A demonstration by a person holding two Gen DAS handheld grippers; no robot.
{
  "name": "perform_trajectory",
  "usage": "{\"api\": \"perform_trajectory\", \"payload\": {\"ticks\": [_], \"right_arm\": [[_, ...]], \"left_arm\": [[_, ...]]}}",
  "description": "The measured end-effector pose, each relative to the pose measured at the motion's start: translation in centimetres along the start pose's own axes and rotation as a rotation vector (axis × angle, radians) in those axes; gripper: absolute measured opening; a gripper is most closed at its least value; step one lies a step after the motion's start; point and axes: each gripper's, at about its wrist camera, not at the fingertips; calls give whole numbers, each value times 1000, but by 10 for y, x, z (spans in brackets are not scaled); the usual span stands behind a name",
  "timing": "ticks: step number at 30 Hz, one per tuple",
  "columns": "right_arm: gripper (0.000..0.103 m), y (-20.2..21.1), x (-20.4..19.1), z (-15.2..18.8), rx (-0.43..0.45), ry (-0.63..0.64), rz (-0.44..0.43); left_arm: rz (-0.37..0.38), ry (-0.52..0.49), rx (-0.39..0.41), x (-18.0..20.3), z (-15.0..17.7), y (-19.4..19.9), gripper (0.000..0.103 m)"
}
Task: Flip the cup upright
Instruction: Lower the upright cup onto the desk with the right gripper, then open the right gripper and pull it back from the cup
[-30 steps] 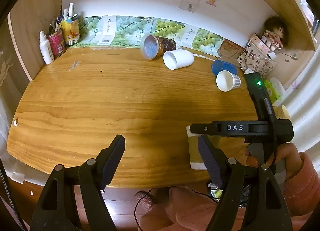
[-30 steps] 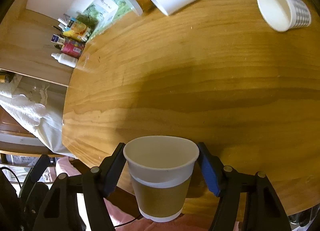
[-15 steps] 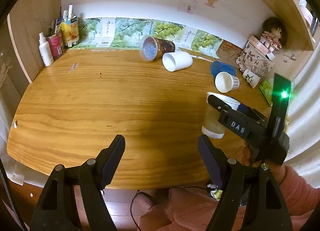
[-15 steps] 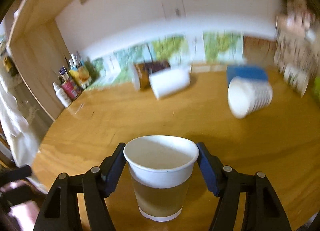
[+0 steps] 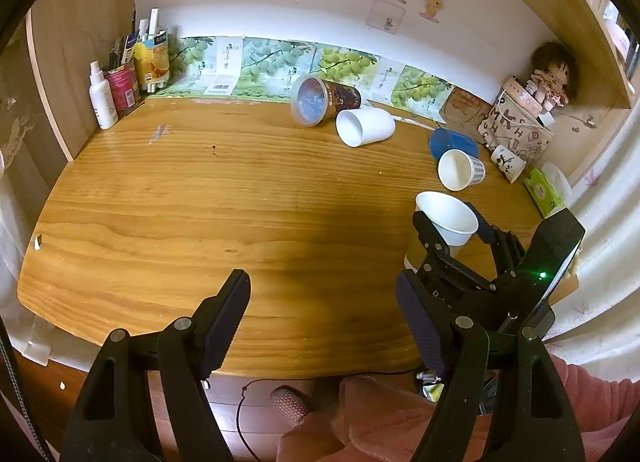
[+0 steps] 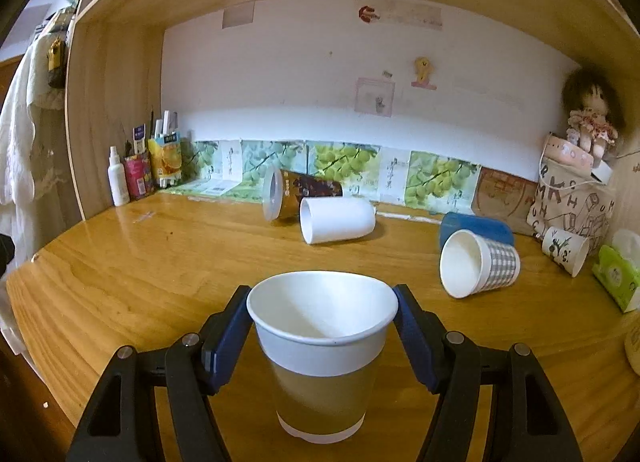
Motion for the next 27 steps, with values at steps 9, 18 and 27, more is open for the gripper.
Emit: {"api": "perform_trajectory", "payload": {"ticks": [9,18,27], "right_arm": [[73,4,-3,6,-38,23,-27],[81,6,-2,17,-197,-29,-92],[88,34,4,25,-285,-77,-110]], "left_arm": [[17,9,5,-3,3,3,78],[61,-19,-92,11,7,-18,78],[38,-14,-149,25,22,-26,78]]}}
Point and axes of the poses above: each gripper's, at about its wrist camera, not at the fingertips, and y roughly against the way its jaws point, x to its right, z to its underside, and after that the axes turned 11 degrees about -z, right-handed
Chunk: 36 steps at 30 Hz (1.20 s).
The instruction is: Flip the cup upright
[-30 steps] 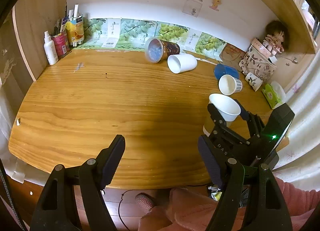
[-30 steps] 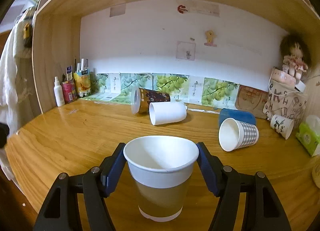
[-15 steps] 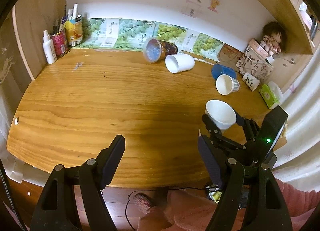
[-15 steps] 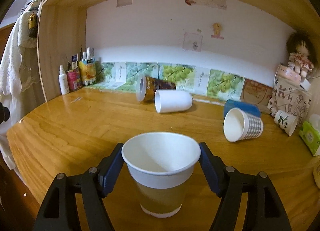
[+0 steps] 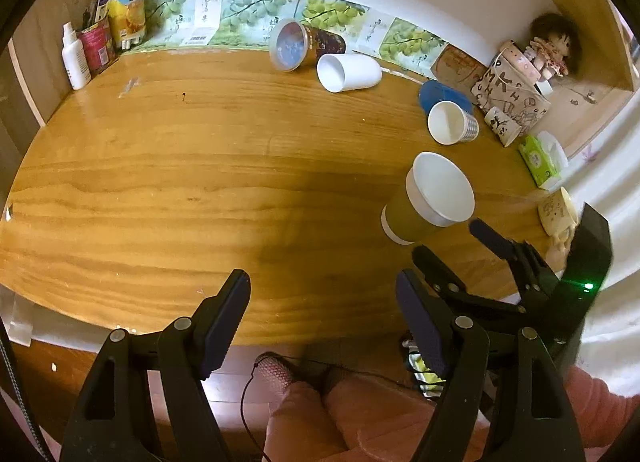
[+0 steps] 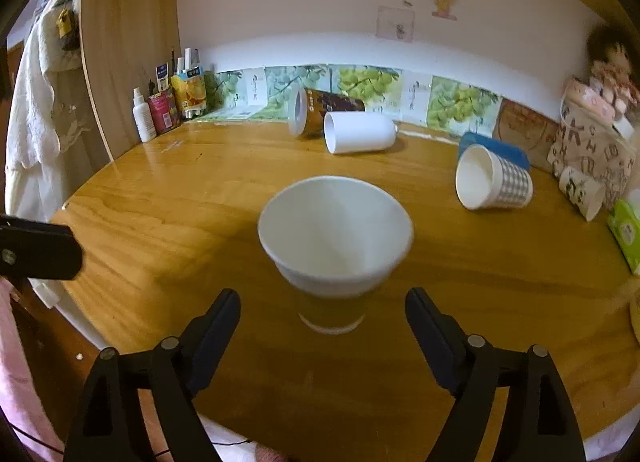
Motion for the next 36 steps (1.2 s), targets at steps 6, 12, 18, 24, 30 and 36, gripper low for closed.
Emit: {"api": "perform_trajectory", "payload": {"ticks": [6,12,18,24,30,36], "right_arm": [[95,33,20,2,-13,-133,24],[95,90,34,-8,-8,-249,34],[95,157,23,-24,26,-232,34],[95,209,3,-37,59,-198,-26],[95,248,-21,-38,135,-120,7],[103,272,-24,-27,211,-110,21]], "left_arm": [[-39,3,16,14,-3,8,78],[-40,10,43,37,-9,36,78],[-58,18,153,59,-8,87,78],[-42,58,214,68,1,130,80],[-138,64,325,81,19,163,89],[-212,109,464,87,41,188,102]]}}
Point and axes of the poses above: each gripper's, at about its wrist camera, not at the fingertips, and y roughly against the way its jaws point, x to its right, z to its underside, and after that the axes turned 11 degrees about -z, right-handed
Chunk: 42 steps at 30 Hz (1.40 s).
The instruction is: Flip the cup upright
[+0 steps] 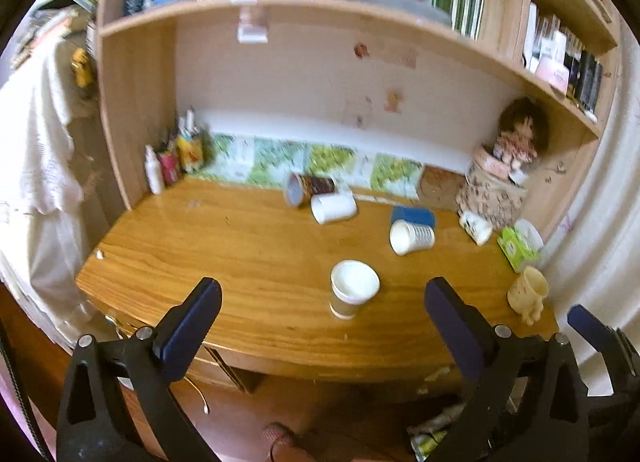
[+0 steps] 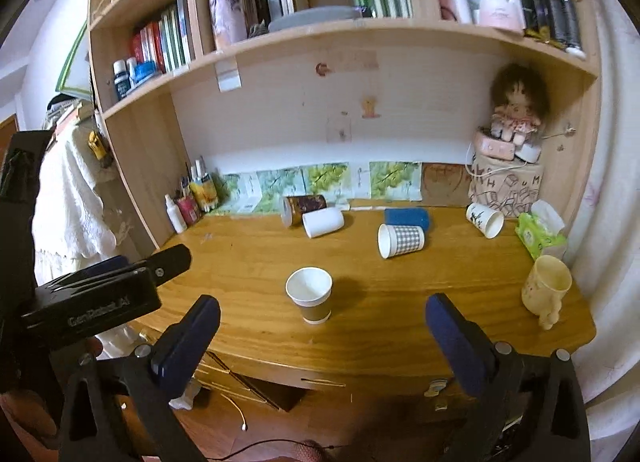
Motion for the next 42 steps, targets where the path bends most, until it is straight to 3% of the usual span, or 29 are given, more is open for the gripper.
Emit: {"api": "perform_trajectory", "payload": {"ticks": [4,14,20,29,42], "right_arm": [[103,16,4,7,56,-8,53],[103,41,10,9,126,13,79],[103,44,12,9,146,21,53],[103,44,19,7,156,12,54],[103,45,23,7,162,7,71]], "left_arm": [[-48,-2,87,3,8,17,102],[-105,-21,188,16,11,43,102],[-140,-60,198,27,13,45,102],[-143,-66,249,35,14,54,102],[-130,-73,252,43,13,53,102]]}}
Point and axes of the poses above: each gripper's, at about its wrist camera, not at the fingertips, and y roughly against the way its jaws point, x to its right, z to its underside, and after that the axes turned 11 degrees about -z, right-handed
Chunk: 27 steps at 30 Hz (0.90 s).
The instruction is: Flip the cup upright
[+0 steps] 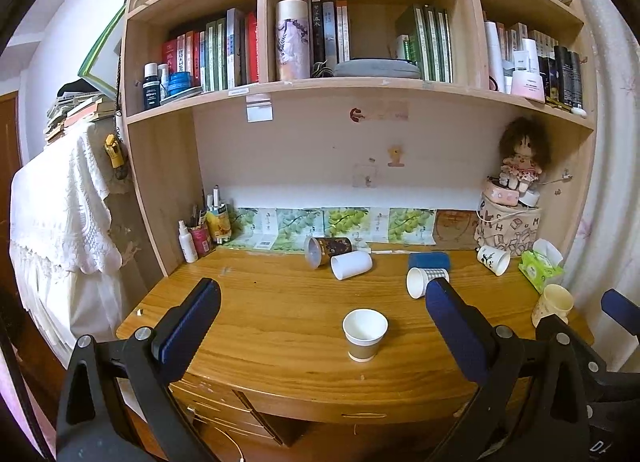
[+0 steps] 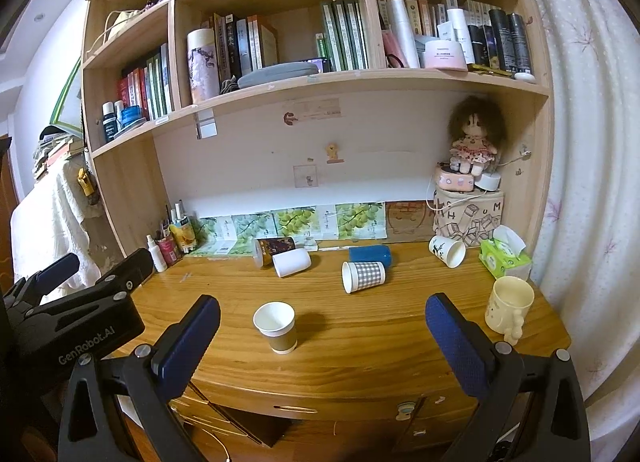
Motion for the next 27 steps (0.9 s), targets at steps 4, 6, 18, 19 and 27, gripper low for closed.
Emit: {"api": "perform_trajectory", "payload": {"ticks": [4,6,18,19,27], "right_arm": [[103,-1,2,0,-5,0,-6],[103,-1,1,0,-5,0,-6],[103,-1,-2,1,-16,7,-11],[103,-1,-2,1,-16,8,-12],[103,-1,-4,2,-22,11,-17]], "left_arm": [[2,-2,0,1,0,1,102],[1,-2,-1,1,0,1,102],[3,0,4,0,1,2,102],[2,1,4,-1,1,3,102],[3,5,5,-2,2,5,102]]}}
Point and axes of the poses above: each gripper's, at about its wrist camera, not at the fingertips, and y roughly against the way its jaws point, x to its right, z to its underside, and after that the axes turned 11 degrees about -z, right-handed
